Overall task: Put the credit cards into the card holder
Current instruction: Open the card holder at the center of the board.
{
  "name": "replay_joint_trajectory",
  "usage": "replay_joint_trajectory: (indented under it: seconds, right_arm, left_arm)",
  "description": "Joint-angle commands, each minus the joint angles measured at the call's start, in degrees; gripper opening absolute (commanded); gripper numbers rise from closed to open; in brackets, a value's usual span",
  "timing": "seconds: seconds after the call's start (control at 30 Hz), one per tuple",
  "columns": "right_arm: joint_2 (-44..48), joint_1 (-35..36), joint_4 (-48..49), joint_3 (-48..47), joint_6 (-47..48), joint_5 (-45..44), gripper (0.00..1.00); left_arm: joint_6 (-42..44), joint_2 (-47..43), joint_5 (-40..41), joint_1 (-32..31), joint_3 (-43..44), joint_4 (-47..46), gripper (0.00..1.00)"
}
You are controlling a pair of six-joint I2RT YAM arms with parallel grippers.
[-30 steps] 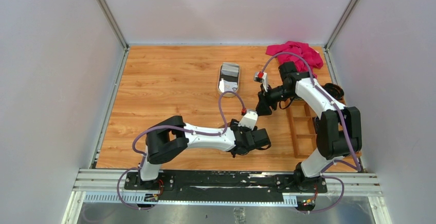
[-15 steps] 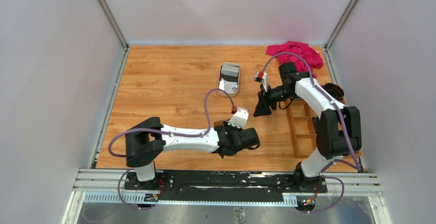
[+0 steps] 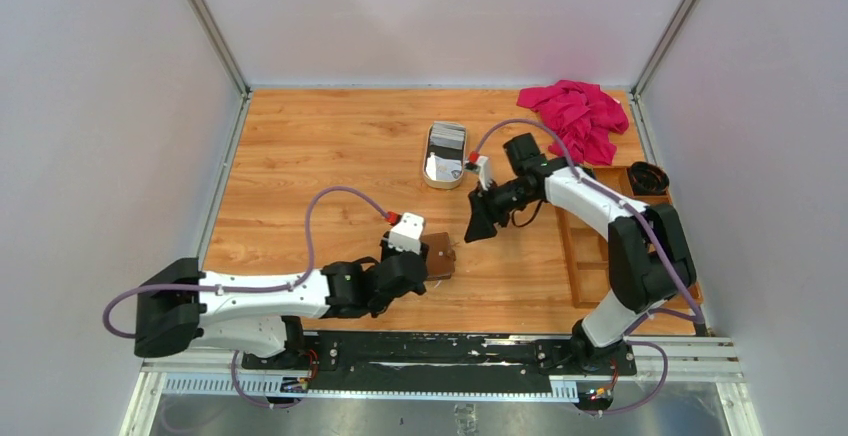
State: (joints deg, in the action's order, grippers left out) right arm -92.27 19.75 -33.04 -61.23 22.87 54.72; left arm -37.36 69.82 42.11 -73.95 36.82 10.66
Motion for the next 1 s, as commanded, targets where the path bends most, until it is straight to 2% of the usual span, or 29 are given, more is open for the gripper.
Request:
replay_joint_trajectory:
  seconds: [0.0, 0.1, 0.2, 0.37, 0.5, 0.67, 0.97]
  right_arm:
    - [-0.6, 9.9, 7.6, -1.6, -15.3, -16.2, 0.58]
    - [-1.0, 15.6, 9.6, -0.9, -18.7, -27.5, 0.6]
    - [-1.3, 19.7, 11.1, -0.2, -21.2, -34.0, 0.62]
    - [-2.7, 23.7, 11.2, -0.9, -22.3, -39.0, 0.66]
    - [-4.4, 25.2, 11.0, -0.9, -21.9, -40.0, 0.65]
    - [-4.2, 26.2, 9.8, -1.0, -20.0, -41.0, 0.56]
    - [-2.3, 26.3, 8.4, -0.1, -16.9, -40.6, 0.23]
  left_arm:
    - [-0.2, -6.5, -7.6, 4.8, -7.1, -9.5, 0.49]
    - [-2.2, -8.3, -8.7, 6.5, -9.6, -10.3, 0.51]
    - [-3.7, -8.6, -8.8, 6.8, -10.6, -9.8, 0.52]
    - [-5.9, -8.2, -9.8, 6.8, -11.9, -10.4, 0.52]
    - [-6.8, -7.9, -9.8, 6.8, -12.3, -10.4, 0.52]
    - [-7.0, -8.3, -10.2, 6.8, -12.3, -10.4, 0.53]
    - [-6.7, -7.9, -11.0, 6.8, -12.1, -11.8, 0.54]
